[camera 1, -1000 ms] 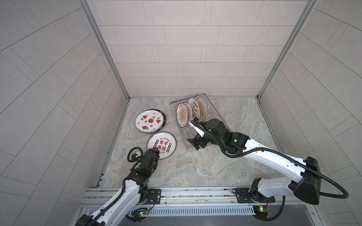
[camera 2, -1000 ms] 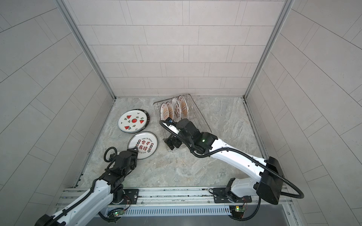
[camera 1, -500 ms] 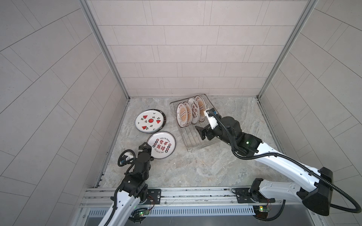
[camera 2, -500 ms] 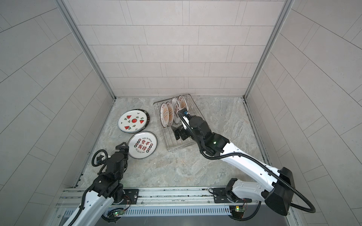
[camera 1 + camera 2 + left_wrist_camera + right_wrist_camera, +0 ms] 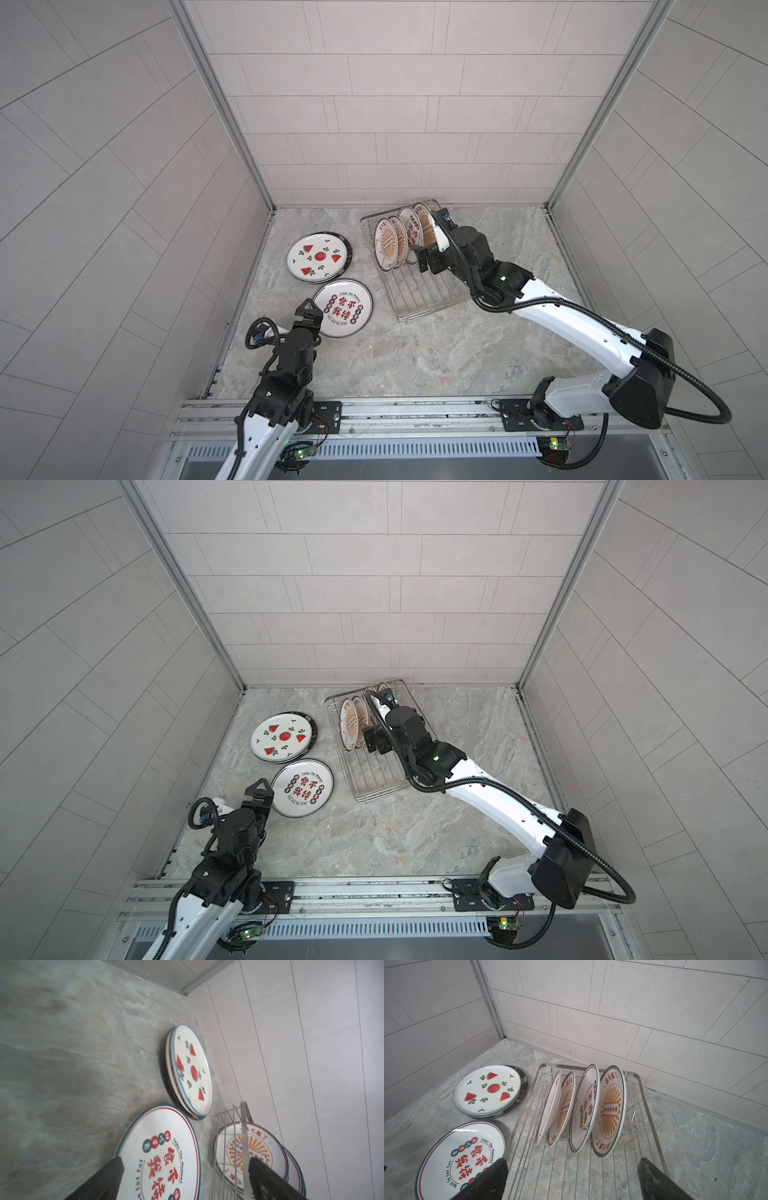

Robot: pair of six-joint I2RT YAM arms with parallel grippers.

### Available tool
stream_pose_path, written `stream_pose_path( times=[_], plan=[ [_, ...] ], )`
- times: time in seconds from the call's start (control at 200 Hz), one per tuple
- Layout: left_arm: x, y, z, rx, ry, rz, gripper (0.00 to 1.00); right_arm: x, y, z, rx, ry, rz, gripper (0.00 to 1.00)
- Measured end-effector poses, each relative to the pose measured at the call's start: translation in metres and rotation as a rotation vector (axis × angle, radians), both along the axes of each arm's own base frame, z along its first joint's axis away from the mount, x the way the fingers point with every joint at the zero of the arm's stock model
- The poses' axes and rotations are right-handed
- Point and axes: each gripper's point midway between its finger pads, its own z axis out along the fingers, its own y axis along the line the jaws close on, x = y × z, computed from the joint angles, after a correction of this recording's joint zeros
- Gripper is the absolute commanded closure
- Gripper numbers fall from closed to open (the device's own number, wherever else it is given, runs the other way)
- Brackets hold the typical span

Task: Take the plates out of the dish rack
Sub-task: 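Lower the right gripper onto the next plate's rim in the rack while the left returns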

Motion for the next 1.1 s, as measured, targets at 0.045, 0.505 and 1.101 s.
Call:
stream_pose_path(
  times=[0.045,0.505,1.101],
  plan=[
    [0.008,-0.014,0.004,0.027,-0.011,-0.082,0.0,0.008,0.001,-0.001,0.001,0.008,-0.014,0.01],
    [0.051,-0.129,0.054,0.221,-0.23,-0.671,0.0,0.09,0.017,-0.038,-0.116,0.09,-0.167,0.33],
    [0.035,-0.166,0.078,0.373,-0.345,-0.78,0.0,0.143,0.006,-0.094,-0.257,0.15,-0.319,0.59]
  ],
)
